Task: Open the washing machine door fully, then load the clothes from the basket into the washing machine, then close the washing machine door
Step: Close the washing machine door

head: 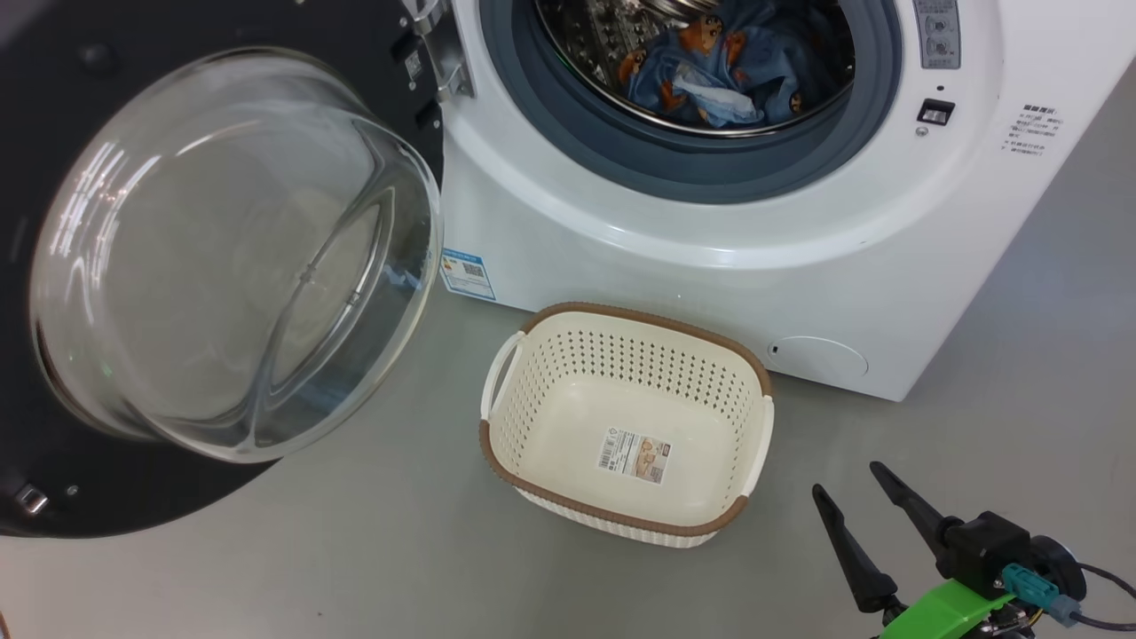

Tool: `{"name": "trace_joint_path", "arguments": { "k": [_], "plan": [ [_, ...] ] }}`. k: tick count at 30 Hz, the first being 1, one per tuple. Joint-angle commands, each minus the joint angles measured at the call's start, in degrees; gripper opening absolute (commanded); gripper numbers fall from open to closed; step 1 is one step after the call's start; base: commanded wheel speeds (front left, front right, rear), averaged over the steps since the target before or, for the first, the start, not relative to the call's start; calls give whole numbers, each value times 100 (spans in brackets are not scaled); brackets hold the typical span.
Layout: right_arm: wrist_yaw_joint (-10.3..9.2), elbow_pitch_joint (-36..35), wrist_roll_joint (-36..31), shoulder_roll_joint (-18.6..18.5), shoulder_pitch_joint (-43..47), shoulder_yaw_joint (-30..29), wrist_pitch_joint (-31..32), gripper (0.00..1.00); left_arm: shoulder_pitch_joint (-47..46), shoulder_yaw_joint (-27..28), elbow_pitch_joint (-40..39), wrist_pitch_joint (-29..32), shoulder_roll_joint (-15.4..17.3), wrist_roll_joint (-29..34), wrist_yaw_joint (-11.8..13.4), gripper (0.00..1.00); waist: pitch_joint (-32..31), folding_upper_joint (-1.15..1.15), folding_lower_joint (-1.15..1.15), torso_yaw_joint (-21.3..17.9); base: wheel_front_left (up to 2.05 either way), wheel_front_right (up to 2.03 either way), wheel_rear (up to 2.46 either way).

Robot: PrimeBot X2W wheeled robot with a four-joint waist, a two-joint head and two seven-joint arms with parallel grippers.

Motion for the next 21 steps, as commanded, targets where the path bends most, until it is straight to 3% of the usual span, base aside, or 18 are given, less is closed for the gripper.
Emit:
{"name": "trace_joint_path", "arguments": {
  "k": [1, 21],
  "plan": [
    [9, -115, -51, -110, -206, 95, -70, 100, -132, 94, -125, 162, 399, -92, -63, 0, 84, 0, 0, -42, 0, 0, 0],
    [9, -75, 5, -281, -185, 223, -70, 100, 194, -77, -252, 1110, 236, -398, -64, 0, -5, 0, 0, -65, 0, 0, 0]
  ]
}}
